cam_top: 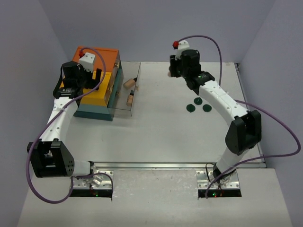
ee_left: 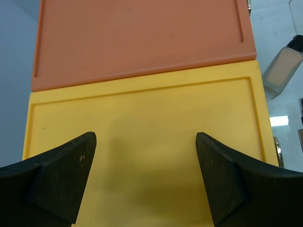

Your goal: Organize the makeup

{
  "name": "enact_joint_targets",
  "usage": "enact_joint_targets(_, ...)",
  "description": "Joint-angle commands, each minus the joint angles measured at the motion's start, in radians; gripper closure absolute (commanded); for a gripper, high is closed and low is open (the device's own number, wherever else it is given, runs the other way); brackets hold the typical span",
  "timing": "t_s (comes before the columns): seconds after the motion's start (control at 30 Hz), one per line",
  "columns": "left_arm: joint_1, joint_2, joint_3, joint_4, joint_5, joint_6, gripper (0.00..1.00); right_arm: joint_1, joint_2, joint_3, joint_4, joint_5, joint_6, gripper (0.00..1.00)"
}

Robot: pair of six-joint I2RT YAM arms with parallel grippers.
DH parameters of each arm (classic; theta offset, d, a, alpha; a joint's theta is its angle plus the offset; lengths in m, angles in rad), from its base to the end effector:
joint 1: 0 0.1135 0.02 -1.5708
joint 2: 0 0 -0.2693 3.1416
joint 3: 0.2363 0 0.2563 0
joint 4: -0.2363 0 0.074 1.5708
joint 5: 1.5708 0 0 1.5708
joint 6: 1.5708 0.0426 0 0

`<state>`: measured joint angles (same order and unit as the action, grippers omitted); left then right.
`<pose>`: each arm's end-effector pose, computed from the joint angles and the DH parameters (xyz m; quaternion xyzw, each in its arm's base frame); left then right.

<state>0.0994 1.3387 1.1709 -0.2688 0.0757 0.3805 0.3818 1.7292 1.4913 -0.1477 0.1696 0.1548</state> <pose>0.3181 0.0285 0.3439 0.1382 0.8317 0.0966 0.5290 0.3982 0.1521 0.3354 -0.0466 0.8266 0.0798 0.5552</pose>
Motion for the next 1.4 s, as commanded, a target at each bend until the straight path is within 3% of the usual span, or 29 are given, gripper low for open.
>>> enact_joint_targets(0.0,0.011,-0.054,0.020,-0.084,-0.001,0.011,0.15,0.157,0.006,0.145,0.050,-0.278,0.124,1.00)
enact_joint_targets(0.27,0.013,-0.126,-0.043,-0.078,-0.063,0.061,0.10,0.335,0.296,0.524,-0.070,-0.350,0.222,1.00)
enact_joint_targets(0.5,0.019,-0.138,-0.084,-0.053,-0.070,0.089,0.09,0.405,0.379,0.544,-0.038,-0.311,0.239,1.00)
enact_joint_targets(0.73,0.020,-0.133,-0.110,-0.028,-0.071,0.089,0.08,0.413,0.402,0.445,0.001,-0.357,0.310,1.00)
enact_joint_targets(0.9,0.020,-0.119,-0.109,-0.023,-0.071,0.086,0.08,0.416,0.502,0.541,-0.060,-0.423,0.348,1.00)
enact_joint_targets(1.13,0.022,-0.118,-0.118,-0.021,-0.070,0.083,0.08,0.414,0.559,0.610,-0.101,-0.381,0.345,0.99)
enact_joint_targets(1.2,0.020,-0.116,-0.130,-0.004,-0.071,0.090,0.08,0.414,0.591,0.650,-0.129,-0.380,0.334,0.94)
enact_joint_targets(1.27,0.022,-0.109,-0.134,0.011,-0.071,0.096,0.08,0.411,0.618,0.675,-0.133,-0.381,0.330,0.83)
enact_joint_targets(1.3,0.022,-0.105,-0.133,0.015,-0.071,0.098,0.08,0.405,0.629,0.686,-0.133,-0.381,0.329,0.65)
enact_joint_targets(1.37,0.022,-0.082,-0.123,0.029,-0.104,0.098,0.08,0.401,0.659,0.716,-0.131,-0.355,0.330,0.44)
